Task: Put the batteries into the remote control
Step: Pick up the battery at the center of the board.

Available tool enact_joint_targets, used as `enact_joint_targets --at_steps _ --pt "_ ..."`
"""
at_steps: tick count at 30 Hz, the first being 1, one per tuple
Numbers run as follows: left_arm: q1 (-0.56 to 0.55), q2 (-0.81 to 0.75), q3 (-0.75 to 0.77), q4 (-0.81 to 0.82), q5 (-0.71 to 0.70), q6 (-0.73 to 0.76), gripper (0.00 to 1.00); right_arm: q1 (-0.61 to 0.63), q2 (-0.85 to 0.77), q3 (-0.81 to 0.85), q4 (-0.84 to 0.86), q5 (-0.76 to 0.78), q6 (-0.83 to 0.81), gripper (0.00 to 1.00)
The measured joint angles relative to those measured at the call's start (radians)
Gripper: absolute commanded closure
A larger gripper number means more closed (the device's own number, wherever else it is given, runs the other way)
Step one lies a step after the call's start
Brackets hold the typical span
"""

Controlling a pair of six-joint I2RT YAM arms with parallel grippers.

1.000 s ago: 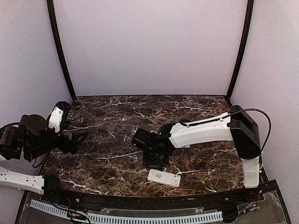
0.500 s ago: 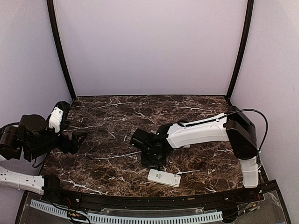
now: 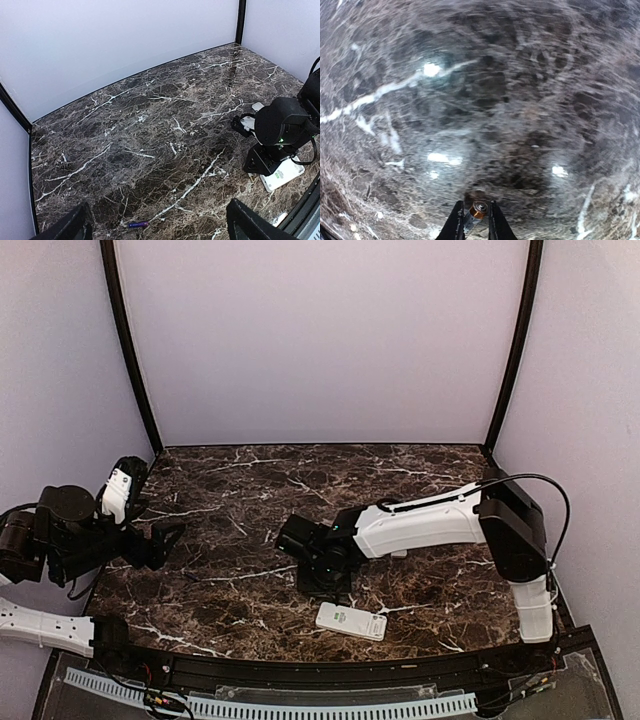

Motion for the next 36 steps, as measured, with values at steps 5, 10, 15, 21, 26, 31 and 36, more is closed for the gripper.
enact_joint_targets --at_steps 5,10,15,21,26,31,36 --pt "0.000 -0.003 0.000 0.000 0.000 0.000 0.08 0.000 0.029 0.037 0.045 -0.051 -0.066 0.88" --pt "0.000 -0.004 0.000 0.000 0.000 0.000 0.08 0.001 0.051 0.058 0.098 -0.128 -0.159 0.88" --pt "0.000 -0.004 0.000 0.000 0.000 0.000 0.08 0.008 0.084 0.103 0.112 -0.186 -0.262 0.85" --pt "0.000 0.003 0.000 0.000 0.004 0.001 0.08 0.025 0.144 0.215 0.040 -0.165 -0.369 0.79" --pt "0.000 0.043 0.001 0.000 0.012 0.001 0.08 0.048 0.185 0.298 -0.053 -0.102 -0.436 0.78" --pt "0.000 0.061 0.001 0.000 0.020 0.006 0.08 0.068 0.240 0.405 -0.154 -0.059 -0.480 0.85" --pt "0.000 0.056 0.001 0.001 0.021 0.009 0.08 0.085 0.278 0.470 -0.224 0.002 -0.514 0.95"
